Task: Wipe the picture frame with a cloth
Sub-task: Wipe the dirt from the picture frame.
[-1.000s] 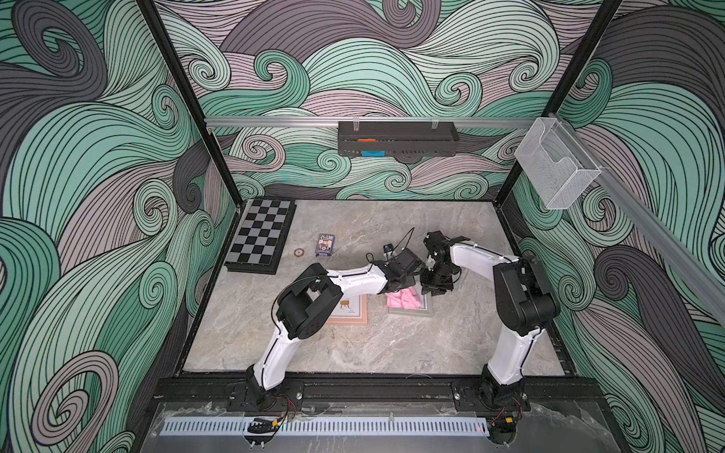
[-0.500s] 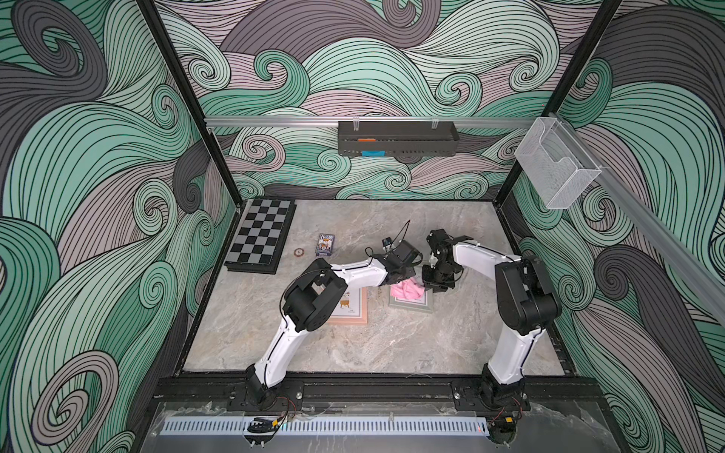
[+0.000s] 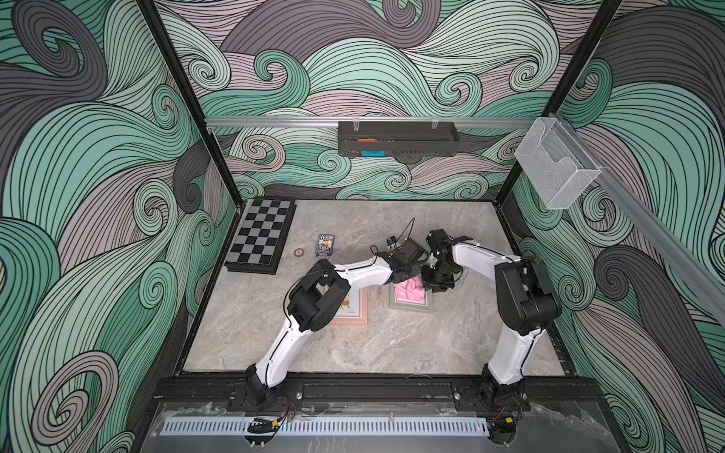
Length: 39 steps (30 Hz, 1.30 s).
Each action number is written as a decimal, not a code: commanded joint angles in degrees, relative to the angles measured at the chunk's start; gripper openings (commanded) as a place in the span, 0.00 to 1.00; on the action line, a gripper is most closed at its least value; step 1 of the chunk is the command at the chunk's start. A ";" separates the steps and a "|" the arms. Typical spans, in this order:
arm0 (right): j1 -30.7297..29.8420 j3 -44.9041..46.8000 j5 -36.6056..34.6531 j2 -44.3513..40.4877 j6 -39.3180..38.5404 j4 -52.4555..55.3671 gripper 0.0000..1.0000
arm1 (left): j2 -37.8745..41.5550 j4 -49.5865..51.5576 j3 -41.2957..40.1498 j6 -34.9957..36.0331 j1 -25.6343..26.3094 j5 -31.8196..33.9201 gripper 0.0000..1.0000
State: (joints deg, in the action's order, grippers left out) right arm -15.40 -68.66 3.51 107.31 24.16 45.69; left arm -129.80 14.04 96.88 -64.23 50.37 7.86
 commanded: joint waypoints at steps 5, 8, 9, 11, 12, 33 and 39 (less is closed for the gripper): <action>0.22 1.15 -1.81 3.36 -0.89 -1.07 0.27 | 8.51 0.68 -13.57 -5.91 0.58 -11.42 0.00; 0.32 0.99 -1.96 3.51 -1.09 -1.10 0.27 | 11.58 -1.41 -18.72 -7.32 0.76 -16.25 0.00; 0.34 0.86 -2.06 3.61 -1.05 -1.10 0.27 | 12.07 -2.40 -19.60 -7.73 0.73 -17.82 0.00; 0.34 0.72 -2.14 3.70 -1.19 -1.04 0.27 | 12.96 -3.97 -20.39 -8.69 1.00 -20.43 0.00; 0.29 0.66 -2.15 3.70 -1.19 -1.10 0.27 | 13.03 -4.69 -20.15 -8.89 1.20 -21.13 0.00; 0.47 0.98 -1.46 3.48 -1.93 -1.14 0.27 | 10.00 3.32 -16.51 -1.37 3.99 -8.74 0.00; 0.45 1.03 0.09 3.35 -2.01 -1.14 0.26 | 14.81 11.98 -20.91 1.18 2.97 0.61 0.00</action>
State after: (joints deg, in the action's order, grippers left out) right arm -14.44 -69.23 3.20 107.68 22.61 45.84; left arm -116.75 15.53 78.67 -65.58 54.26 1.13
